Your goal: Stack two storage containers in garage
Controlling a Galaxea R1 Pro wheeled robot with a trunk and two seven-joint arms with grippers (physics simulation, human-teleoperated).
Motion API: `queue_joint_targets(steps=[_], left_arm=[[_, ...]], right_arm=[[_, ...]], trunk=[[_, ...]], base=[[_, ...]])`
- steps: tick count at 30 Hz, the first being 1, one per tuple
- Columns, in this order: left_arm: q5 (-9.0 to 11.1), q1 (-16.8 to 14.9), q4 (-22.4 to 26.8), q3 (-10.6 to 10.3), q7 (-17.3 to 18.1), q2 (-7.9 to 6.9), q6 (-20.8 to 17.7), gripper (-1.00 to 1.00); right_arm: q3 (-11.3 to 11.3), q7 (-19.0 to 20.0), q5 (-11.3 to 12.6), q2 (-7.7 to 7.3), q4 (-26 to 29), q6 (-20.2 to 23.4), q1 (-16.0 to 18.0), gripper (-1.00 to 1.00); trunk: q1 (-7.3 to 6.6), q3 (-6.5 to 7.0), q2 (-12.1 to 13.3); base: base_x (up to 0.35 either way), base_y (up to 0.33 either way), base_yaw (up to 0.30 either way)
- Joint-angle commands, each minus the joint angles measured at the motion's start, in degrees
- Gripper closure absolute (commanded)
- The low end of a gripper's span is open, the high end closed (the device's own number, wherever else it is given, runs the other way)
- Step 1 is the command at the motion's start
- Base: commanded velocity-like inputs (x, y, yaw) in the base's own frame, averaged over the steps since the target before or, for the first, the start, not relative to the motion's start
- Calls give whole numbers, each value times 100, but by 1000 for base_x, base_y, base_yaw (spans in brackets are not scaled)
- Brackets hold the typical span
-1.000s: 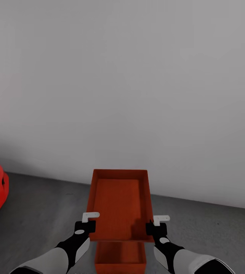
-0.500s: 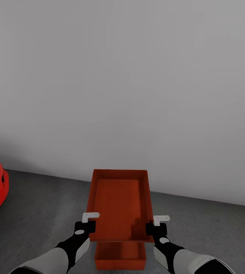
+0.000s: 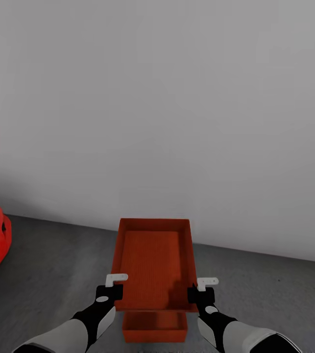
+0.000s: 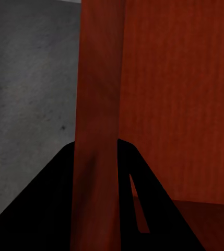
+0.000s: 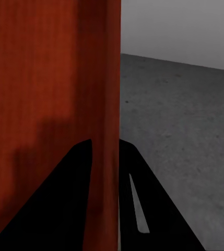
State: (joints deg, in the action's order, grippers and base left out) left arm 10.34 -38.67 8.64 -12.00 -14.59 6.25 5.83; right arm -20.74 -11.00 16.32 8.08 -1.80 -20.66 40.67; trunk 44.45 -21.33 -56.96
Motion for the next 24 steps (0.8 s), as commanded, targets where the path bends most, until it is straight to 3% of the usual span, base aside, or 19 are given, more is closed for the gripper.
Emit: queue_joint_targets(steps=[1, 24], left_arm=[[151, -4, -21, 93, -50, -1, -3, 100], [161, -7, -21, 94, -61, 4, -8, 100]], right_arm=[[53, -34, 126, -17, -4, -88, 11, 100], [53, -34, 126, -17, -4, -88, 11, 100]], trunk=[[0, -15, -5], [0, -225, -5]], base=[[0, 0, 0], [0, 0, 0]])
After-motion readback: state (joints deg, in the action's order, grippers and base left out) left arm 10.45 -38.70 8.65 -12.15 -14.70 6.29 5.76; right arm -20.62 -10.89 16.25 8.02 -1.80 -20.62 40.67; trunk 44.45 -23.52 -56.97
